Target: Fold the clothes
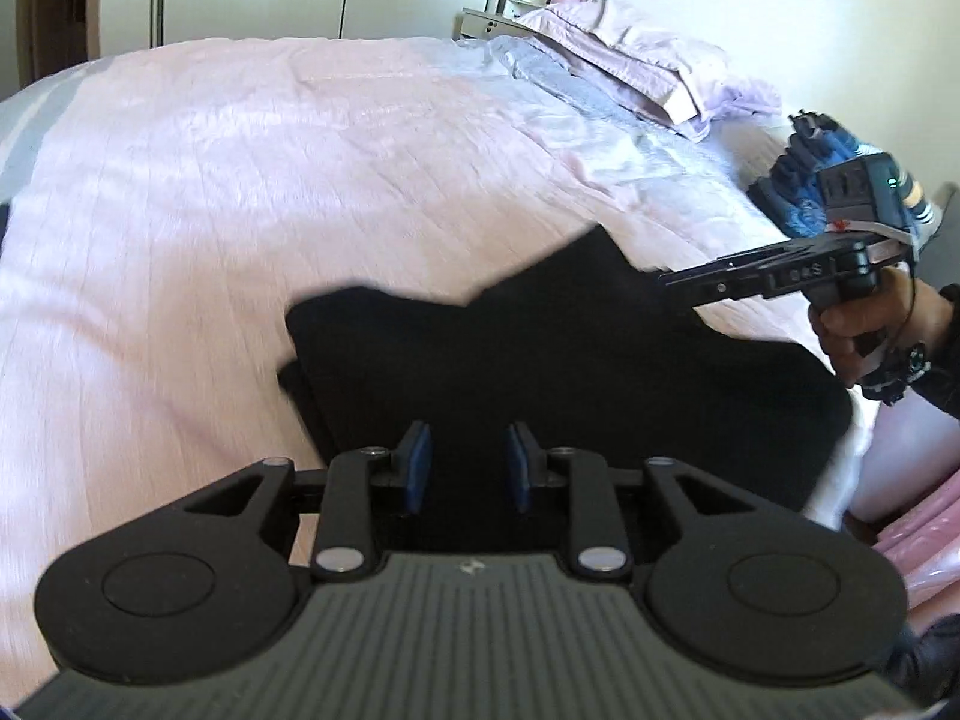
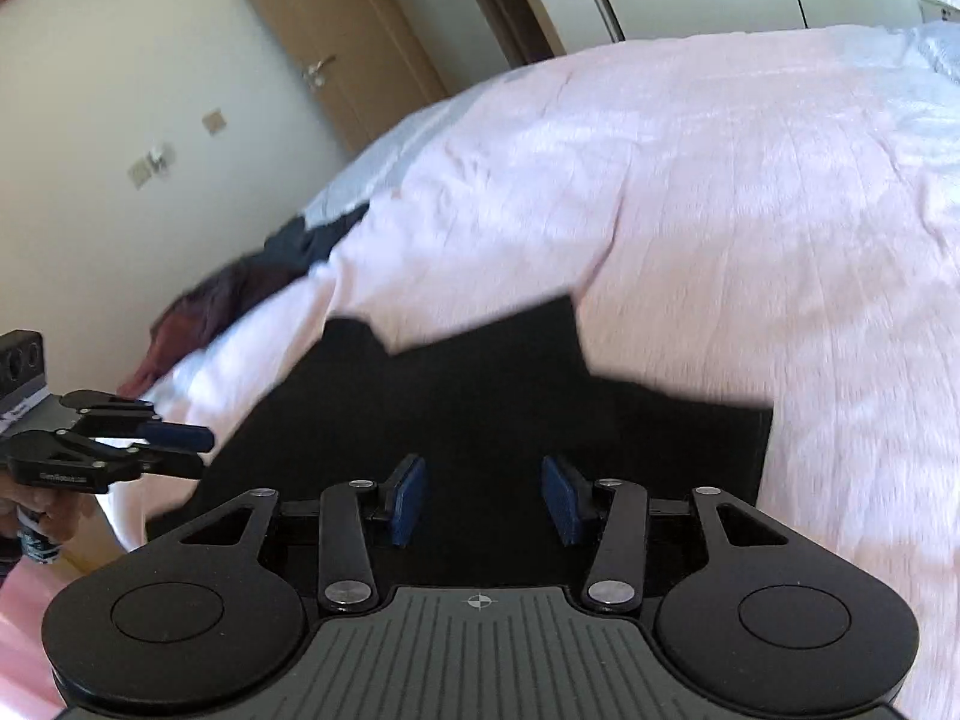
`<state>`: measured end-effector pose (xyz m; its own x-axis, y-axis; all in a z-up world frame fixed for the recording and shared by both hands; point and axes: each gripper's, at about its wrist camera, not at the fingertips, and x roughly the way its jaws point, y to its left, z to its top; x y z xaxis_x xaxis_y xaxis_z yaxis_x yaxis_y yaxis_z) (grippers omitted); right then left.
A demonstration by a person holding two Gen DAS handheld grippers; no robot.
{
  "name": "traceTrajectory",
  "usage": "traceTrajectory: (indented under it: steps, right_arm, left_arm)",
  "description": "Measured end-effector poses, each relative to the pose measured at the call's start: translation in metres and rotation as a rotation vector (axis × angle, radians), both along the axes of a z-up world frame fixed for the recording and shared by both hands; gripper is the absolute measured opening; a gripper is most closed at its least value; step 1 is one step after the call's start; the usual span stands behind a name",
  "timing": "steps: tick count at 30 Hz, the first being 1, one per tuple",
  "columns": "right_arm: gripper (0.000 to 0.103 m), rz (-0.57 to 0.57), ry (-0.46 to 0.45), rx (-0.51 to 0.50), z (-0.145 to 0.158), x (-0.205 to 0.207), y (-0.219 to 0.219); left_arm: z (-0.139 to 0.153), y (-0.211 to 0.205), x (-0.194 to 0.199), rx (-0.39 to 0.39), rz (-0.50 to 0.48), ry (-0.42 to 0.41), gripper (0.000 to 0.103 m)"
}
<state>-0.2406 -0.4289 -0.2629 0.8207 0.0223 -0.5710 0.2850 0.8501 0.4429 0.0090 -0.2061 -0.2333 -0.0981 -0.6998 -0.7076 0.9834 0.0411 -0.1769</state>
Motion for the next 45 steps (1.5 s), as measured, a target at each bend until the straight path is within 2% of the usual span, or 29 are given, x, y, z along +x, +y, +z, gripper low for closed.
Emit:
traceTrajectory:
  steps: [2, 6, 10, 12, 15, 19, 21, 24, 25, 28, 29, 30, 32, 33, 34, 36, 39, 40, 41, 43, 45]
  right_arm:
    - [0.047, 0.034, 0.010, -0.006, -0.005, 0.023, -0.013]
    - [0.045, 0.076, 0.119, 0.002, -0.038, 0.069, -0.036]
    - [0.044, 0.024, 0.125, 0.004, -0.043, 0.068, -0.057]
    - [0.044, 0.001, 0.136, -0.041, -0.029, 0.060, -0.054]
    - [0.044, -0.013, 0.088, -0.125, 0.009, 0.021, -0.031]
    - [0.044, 0.028, -0.024, -0.144, 0.038, -0.042, 0.030]
    - [0.044, 0.044, -0.035, -0.178, 0.033, -0.068, 0.064]
    - [0.044, 0.050, 0.037, -0.195, 0.001, -0.100, 0.102]
    - [0.044, 0.029, 0.050, -0.173, -0.015, -0.113, 0.107]
    - [0.043, -0.060, 0.001, -0.047, -0.038, -0.145, 0.100]
    - [0.043, -0.075, -0.006, -0.035, -0.036, -0.150, 0.102]
    - [0.044, -0.072, 0.002, -0.068, -0.028, -0.152, 0.109]
    - [0.044, -0.061, 0.020, -0.142, -0.013, -0.155, 0.125]
    - [0.048, -0.051, 0.034, -0.201, -0.007, -0.154, 0.134]
    - [0.058, -0.041, 0.048, -0.263, 0.000, -0.153, 0.143]
    - [0.067, -0.018, 0.065, -0.399, 0.003, -0.157, 0.167]
    - [0.068, 0.053, 0.099, -0.585, -0.001, -0.152, 0.203]
    - [0.068, 0.083, 0.112, -0.643, -0.004, -0.148, 0.214]
    - [0.068, 0.119, 0.134, -0.705, -0.009, -0.143, 0.223]
    - [0.068, 0.196, 0.187, -0.826, -0.023, -0.128, 0.238]
    - [0.068, 0.271, 0.240, -0.935, -0.038, -0.113, 0.250]
  left_arm:
    - [-0.012, -0.022, 0.014, 0.033, 0.002, 0.002, 0.025]
    - [-0.035, -0.056, 0.038, 0.074, 0.015, 0.010, 0.028]
    - [-0.037, -0.062, 0.043, 0.067, 0.032, 0.014, 0.027]
    - [-0.033, -0.058, 0.039, 0.062, 0.032, -0.002, 0.027]
    - [-0.012, -0.041, 0.028, 0.028, 0.042, -0.035, 0.023]
    - [0.014, 0.002, -0.002, -0.042, 0.015, -0.051, 0.023]
    - [0.017, 0.028, -0.020, -0.054, -0.005, -0.048, 0.024]
    - [-0.004, 0.055, -0.040, -0.003, 0.002, -0.043, 0.024]
    - [-0.016, 0.061, -0.044, 0.015, 0.008, -0.051, 0.026]
    - [-0.027, 0.076, -0.041, -0.005, 0.063, -0.022, 0.027]
    - [-0.025, 0.077, -0.039, -0.006, 0.082, -0.006, 0.027]
    - [-0.020, 0.079, -0.037, -0.011, 0.095, -0.006, 0.027]
    - [-0.008, 0.089, -0.037, -0.027, 0.106, -0.056, 0.029]
    - [-0.002, 0.095, -0.036, -0.034, 0.107, -0.080, 0.029]
    - [0.003, 0.103, -0.037, -0.045, 0.105, -0.107, 0.029]
    - [0.012, 0.120, -0.043, -0.069, 0.090, -0.184, 0.032]
    - [0.018, 0.139, -0.075, -0.111, 0.011, -0.371, 0.040]
    - [0.017, 0.144, -0.089, -0.126, -0.027, -0.440, 0.047]
    - [0.013, 0.147, -0.103, -0.135, -0.067, -0.512, 0.054]
    - [0.002, 0.151, -0.130, -0.150, -0.145, -0.659, 0.062]
    - [-0.013, 0.152, -0.151, -0.157, -0.211, -0.785, 0.067]
